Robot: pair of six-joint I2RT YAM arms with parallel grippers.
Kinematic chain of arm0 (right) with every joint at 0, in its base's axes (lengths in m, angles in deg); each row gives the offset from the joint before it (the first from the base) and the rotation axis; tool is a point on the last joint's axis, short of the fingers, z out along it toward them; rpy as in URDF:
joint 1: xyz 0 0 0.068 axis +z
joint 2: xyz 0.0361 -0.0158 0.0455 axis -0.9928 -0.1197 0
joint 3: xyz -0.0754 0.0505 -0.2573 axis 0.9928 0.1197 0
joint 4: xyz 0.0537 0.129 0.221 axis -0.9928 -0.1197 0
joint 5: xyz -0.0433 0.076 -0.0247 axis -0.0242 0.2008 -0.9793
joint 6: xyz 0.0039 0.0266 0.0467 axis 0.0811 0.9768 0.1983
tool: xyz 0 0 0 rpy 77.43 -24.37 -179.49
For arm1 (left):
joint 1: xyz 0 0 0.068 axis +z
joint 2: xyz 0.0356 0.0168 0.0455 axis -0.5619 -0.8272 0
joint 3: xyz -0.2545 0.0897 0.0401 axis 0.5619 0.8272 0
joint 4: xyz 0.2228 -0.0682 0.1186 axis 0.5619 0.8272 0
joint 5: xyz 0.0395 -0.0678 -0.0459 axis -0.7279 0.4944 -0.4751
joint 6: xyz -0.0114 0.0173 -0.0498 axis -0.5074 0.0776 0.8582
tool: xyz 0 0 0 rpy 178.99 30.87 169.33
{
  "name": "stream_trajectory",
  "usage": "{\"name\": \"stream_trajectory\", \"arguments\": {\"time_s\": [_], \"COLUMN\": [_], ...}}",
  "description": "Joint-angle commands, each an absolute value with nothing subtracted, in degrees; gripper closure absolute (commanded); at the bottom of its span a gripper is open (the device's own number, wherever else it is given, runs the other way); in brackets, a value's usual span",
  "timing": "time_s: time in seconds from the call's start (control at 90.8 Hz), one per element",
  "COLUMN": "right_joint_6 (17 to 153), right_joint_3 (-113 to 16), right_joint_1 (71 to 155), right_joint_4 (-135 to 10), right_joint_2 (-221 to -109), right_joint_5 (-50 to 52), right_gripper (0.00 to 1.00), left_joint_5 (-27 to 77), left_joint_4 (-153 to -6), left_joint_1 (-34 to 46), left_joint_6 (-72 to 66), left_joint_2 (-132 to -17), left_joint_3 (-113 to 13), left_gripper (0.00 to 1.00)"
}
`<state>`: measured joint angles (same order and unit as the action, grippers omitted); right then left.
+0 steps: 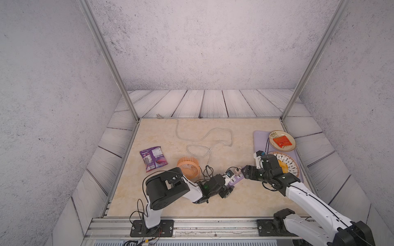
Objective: Unplug the desk fan from the power strip
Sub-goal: Adjust the socket at the center of the board.
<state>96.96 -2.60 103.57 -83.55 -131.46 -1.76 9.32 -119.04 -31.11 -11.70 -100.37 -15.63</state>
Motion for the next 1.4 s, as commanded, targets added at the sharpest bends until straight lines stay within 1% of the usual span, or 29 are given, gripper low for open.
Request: {"name": "stream_trajectory", "arguments": {"time_s": [0.0, 0.132, 0.528, 0.671, 0.76, 0.815, 0.881, 0.947, 1.002, 1.035, 1.09, 1.211, 1.255, 1.31, 1.387], "right_joint_6": [96.7, 96.9, 96.9, 96.4, 96.1, 96.1, 96.2, 96.1, 96.0, 95.9, 95.9, 95.9, 95.7, 95.5, 95.2], "right_joint_3": [-1.4, -0.8, 0.3, 0.5, 0.4, 0.5, 0.4, 0.3, 0.3, 0.3, 0.3, 0.2, -0.1, -0.6, -1.1], "right_joint_1": [103.8, 103.9, 103.8, 103.8, 103.9, 103.9, 103.9, 104.0, 104.0, 104.0, 104.0, 104.1, 104.3, 104.5, 104.5], "right_joint_4": [-84.2, -85.0, -84.7, -84.2, -84.0, -83.7, -83.4, -83.5, -83.8, -84.0, -84.3, -84.5, -84.7, -85.2, -85.5], "right_joint_2": [-129.4, -128.6, -128.9, -129.5, -130.5, -131.1, -131.4, -131.3, -131.1, -131.0, -130.8, -130.9, -131.3, -131.7, -132.2], "right_joint_5": [-3.0, -3.0, -2.1, -1.6, -1.5, -1.4, -1.1, -1.3, -1.5, -1.5, -1.5, -1.5, -1.6, -1.7, -1.8], "right_gripper": [0.19, 0.19, 0.20, 0.20, 0.20, 0.20, 0.21, 0.21, 0.21, 0.21, 0.21, 0.20, 0.19, 0.19, 0.19], "left_joint_5": [8.8, 9.3, 9.7, 9.6, 8.8, 8.8, 9.0, 9.0, 9.2, 9.1, 8.8, 8.3, 8.1, 7.9, 7.9], "left_joint_4": [-122.7, -124.7, -125.2, -125.4, -126.0, -126.0, -126.0, -126.0, -125.9, -125.7, -125.2, -124.6, -124.7, -124.9, -125.0], "left_joint_1": [-30.9, -30.9, -30.9, -30.9, -30.9, -30.9, -30.9, -30.9, -30.9, -30.9, -30.9, -30.9, -30.9, -30.9, -30.9], "left_joint_6": [-12.5, -13.0, -14.3, -14.4, -14.5, -14.6, -14.8, -14.8, -15.0, -15.1, -15.0, -14.8, -14.9, -15.1, -15.4], "left_joint_2": [-100.0, -100.9, -103.5, -103.9, -104.0, -104.1, -104.1, -104.2, -104.2, -104.2, -104.1, -103.9, -103.9, -103.9, -103.9], "left_joint_3": [-14.6, -14.8, -17.6, -18.0, -17.7, -17.8, -17.8, -17.8, -17.9, -17.9, -18.0, -18.2, -18.3, -18.2, -18.3], "left_gripper": [0.28, 0.30, 0.31, 0.41, 0.51, 0.53, 0.61, 0.62, 0.68, 0.68, 0.65, 0.41, 0.35, 0.32, 0.30]}}
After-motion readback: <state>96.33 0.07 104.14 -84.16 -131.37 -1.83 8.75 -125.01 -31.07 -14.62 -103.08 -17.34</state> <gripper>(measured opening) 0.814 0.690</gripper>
